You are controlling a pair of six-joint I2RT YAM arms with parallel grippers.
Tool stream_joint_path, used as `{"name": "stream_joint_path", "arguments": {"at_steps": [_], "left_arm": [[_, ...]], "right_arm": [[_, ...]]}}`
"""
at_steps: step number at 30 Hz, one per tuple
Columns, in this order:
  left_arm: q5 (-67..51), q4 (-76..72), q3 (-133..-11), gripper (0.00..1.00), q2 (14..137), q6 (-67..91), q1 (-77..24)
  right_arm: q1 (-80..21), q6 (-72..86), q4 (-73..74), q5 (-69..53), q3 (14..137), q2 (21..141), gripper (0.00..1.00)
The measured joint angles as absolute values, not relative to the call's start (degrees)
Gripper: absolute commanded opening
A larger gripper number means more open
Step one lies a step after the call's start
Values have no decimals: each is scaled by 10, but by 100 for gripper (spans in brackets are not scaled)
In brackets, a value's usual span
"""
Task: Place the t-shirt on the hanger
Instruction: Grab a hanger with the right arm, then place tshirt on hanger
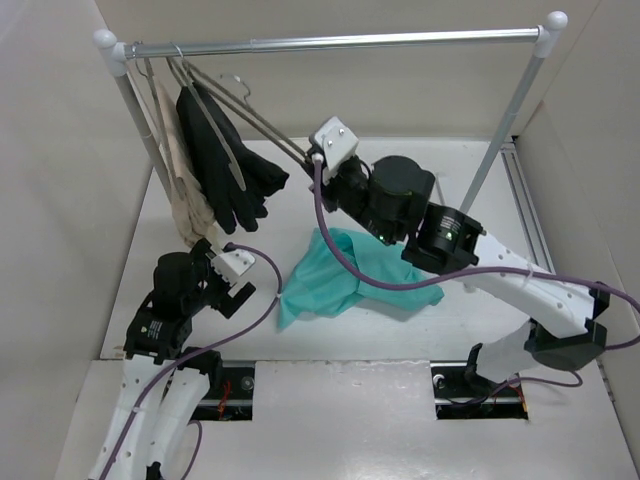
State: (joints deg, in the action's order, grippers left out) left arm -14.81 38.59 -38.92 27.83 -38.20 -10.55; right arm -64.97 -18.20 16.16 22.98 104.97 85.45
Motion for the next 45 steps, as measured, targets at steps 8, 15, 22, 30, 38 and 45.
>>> {"name": "stream_joint_path", "arguments": {"at_steps": [8,15,22,30,38,45], "left_arm": [[-243,395,-411,100,256,-421,-112],[-333,388,-412,100,223,-481,-116],[-428,274,-371,100,213,-467,-117],[-493,186,-392,100,366,-429,-117],[-542,165,-475,90,495,-397,-158],[-554,208,-507,85,539,-430,-257]], "right_arm": [[-649,-135,190,220,748,660,0],[-649,-57,289,223,582,496,0],[-649,-39,356,159,496,405,0],[-649,-82,383,126,493,377,0],[-648,-140,390,89,464,425,0],[-641,-143,360,72,455,462,0]]}}
